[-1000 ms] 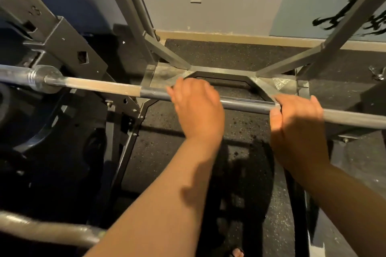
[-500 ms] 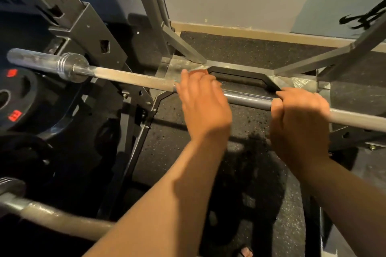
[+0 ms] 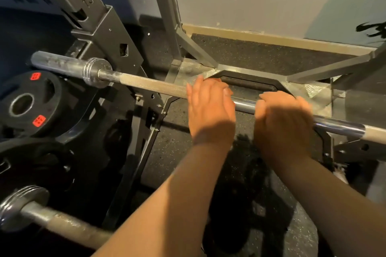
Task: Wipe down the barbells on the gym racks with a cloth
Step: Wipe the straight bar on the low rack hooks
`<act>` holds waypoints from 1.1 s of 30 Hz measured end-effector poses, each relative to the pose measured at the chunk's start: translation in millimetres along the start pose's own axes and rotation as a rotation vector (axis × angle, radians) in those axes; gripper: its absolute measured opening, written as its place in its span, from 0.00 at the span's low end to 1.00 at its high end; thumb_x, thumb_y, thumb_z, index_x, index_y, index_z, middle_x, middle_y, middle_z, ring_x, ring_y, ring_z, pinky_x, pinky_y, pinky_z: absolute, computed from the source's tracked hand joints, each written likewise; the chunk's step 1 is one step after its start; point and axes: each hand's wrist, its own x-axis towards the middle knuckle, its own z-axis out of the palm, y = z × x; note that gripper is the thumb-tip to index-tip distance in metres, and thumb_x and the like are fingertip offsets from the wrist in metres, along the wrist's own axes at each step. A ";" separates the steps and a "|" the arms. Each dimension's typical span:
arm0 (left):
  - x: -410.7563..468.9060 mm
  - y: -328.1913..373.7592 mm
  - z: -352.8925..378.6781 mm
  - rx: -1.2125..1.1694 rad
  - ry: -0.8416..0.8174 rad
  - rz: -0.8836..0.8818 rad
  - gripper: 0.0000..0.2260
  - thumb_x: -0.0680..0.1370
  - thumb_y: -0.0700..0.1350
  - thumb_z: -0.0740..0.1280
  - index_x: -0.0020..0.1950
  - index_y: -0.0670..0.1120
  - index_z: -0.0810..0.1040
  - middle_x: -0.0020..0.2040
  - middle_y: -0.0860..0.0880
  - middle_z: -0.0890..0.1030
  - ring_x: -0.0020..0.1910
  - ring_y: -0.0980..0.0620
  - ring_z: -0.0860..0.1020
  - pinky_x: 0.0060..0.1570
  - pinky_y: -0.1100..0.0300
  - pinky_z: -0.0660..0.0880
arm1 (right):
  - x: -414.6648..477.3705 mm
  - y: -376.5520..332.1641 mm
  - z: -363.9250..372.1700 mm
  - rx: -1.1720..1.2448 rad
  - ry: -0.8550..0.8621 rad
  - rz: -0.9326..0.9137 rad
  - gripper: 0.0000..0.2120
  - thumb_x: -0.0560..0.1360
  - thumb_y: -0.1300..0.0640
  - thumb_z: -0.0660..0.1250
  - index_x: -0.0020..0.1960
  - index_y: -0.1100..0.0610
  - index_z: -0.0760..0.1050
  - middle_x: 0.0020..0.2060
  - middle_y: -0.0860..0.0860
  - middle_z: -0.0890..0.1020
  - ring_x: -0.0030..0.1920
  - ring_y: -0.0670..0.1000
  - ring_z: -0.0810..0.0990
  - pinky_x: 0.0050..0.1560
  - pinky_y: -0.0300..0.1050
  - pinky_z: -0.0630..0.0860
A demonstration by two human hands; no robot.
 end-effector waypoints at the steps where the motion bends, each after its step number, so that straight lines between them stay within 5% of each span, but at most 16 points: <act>1: -0.6 5.6 3.7 -0.009 0.001 -0.035 0.16 0.84 0.47 0.51 0.60 0.46 0.77 0.63 0.48 0.77 0.78 0.45 0.62 0.80 0.53 0.39 | 2.6 -8.4 4.3 -0.063 -0.029 -0.082 0.14 0.83 0.56 0.52 0.43 0.51 0.72 0.41 0.54 0.77 0.45 0.57 0.75 0.58 0.61 0.72; 3: -2.1 2.9 2.1 -0.018 -0.031 0.024 0.18 0.83 0.47 0.51 0.59 0.44 0.78 0.63 0.46 0.78 0.78 0.43 0.62 0.80 0.51 0.42 | 9.3 -21.0 10.8 -0.118 -0.070 -0.144 0.13 0.84 0.55 0.53 0.43 0.52 0.72 0.43 0.54 0.79 0.48 0.59 0.77 0.54 0.60 0.70; 7: 8.5 -39.7 -32.9 0.077 -0.167 0.252 0.15 0.84 0.46 0.53 0.62 0.49 0.77 0.66 0.51 0.77 0.75 0.48 0.66 0.80 0.50 0.44 | 12.7 -25.3 13.2 -0.049 -0.024 -0.095 0.15 0.84 0.55 0.51 0.38 0.50 0.63 0.34 0.49 0.67 0.36 0.52 0.66 0.43 0.51 0.62; 14: 23.7 -50.2 -36.1 -0.069 0.023 -0.063 0.12 0.85 0.44 0.53 0.58 0.46 0.75 0.63 0.49 0.75 0.78 0.46 0.60 0.78 0.42 0.52 | 16.7 -32.8 9.9 0.089 0.010 0.006 0.17 0.83 0.53 0.50 0.38 0.50 0.68 0.32 0.49 0.68 0.34 0.53 0.68 0.47 0.51 0.65; 22: 45.8 -76.7 -55.9 0.011 -0.048 0.120 0.11 0.86 0.46 0.55 0.60 0.51 0.77 0.64 0.54 0.76 0.77 0.50 0.62 0.80 0.45 0.46 | 35.1 -28.8 17.8 0.005 0.083 0.015 0.15 0.81 0.58 0.54 0.40 0.56 0.76 0.34 0.54 0.76 0.34 0.58 0.74 0.44 0.52 0.72; 27: 48.7 -52.7 -39.3 -0.121 0.019 -0.065 0.10 0.85 0.42 0.54 0.61 0.46 0.74 0.66 0.49 0.74 0.80 0.48 0.55 0.81 0.45 0.46 | 37.1 -30.0 27.2 0.028 0.080 0.068 0.19 0.84 0.54 0.48 0.45 0.55 0.76 0.37 0.52 0.75 0.37 0.55 0.71 0.58 0.56 0.73; 30: 48.1 -37.8 -25.4 -0.060 -0.021 0.018 0.12 0.85 0.40 0.54 0.64 0.43 0.74 0.67 0.46 0.75 0.80 0.46 0.57 0.79 0.55 0.36 | 38.6 -31.5 21.3 0.029 0.080 0.036 0.21 0.85 0.53 0.47 0.41 0.55 0.73 0.33 0.53 0.73 0.33 0.56 0.70 0.44 0.51 0.70; 33: 55.7 -57.5 -33.4 -0.029 -0.128 0.181 0.13 0.86 0.44 0.54 0.67 0.46 0.75 0.69 0.49 0.74 0.79 0.49 0.59 0.80 0.57 0.39 | 44.0 -33.0 15.5 -0.030 0.042 -0.009 0.20 0.84 0.54 0.47 0.37 0.54 0.69 0.29 0.52 0.69 0.29 0.56 0.67 0.37 0.47 0.62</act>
